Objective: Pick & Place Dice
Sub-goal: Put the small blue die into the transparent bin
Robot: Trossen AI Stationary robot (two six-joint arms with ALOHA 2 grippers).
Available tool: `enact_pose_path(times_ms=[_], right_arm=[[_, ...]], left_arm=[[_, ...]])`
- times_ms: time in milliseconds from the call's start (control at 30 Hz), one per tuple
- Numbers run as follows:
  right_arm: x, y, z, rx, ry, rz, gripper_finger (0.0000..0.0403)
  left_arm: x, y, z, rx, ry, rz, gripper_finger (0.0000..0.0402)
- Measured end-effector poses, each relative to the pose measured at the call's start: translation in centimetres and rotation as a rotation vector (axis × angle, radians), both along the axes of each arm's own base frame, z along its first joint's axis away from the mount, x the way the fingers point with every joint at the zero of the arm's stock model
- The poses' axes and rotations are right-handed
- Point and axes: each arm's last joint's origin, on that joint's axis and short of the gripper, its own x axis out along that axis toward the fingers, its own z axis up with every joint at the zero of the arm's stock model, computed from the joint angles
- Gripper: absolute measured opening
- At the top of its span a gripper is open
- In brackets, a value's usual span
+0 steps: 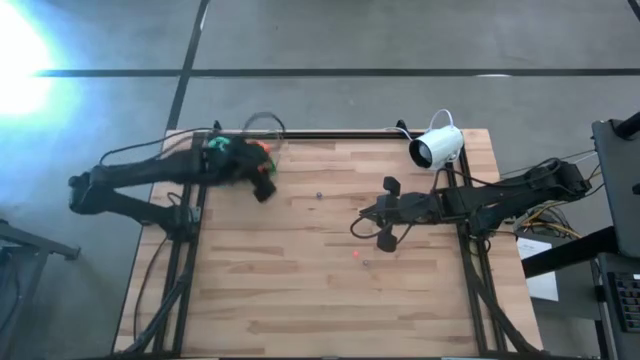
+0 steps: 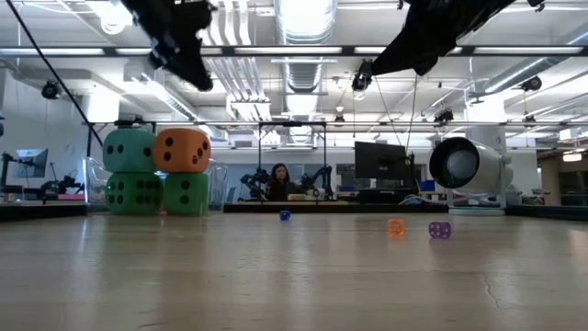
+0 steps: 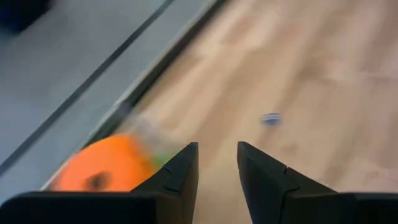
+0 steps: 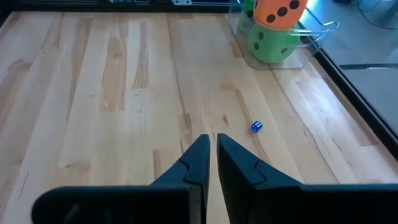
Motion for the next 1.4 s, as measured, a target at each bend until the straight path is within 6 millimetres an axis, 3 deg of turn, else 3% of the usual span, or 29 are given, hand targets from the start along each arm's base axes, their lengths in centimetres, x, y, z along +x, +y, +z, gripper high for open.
enact_pose_path(times_ms=[233,567,700,933,1400], right_arm=[[-0.6,-0.1,0.8,-0.005,-0.028,0.006,0.0027],[-1.3,-0.2,1.1,-0.002,-0.020,0.003,0.0027],[-1.3,-0.2,1.1,-0.002,-0.018,0.004,0.0027],[-1.3,-0.2,1.1,-0.002,-0.019,0.003,0.0027],[-1.3,-0.2,1.1,-0.001,-0.020,0.003,0.0027]], left_arm=[[3.5,-5.3,-2.2,0.018,-0.052,-0.250,0.0113],[8.3,-6.5,-8.6,0.023,0.132,-0.343,0.0113],[10.0,-6.0,-10.6,-0.049,0.099,-0.283,0.0113],[12.5,-4.4,-12.3,-0.162,0.028,-0.190,0.0113],[15.4,0.0,-11.2,-0.236,0.039,-0.126,0.0113]])
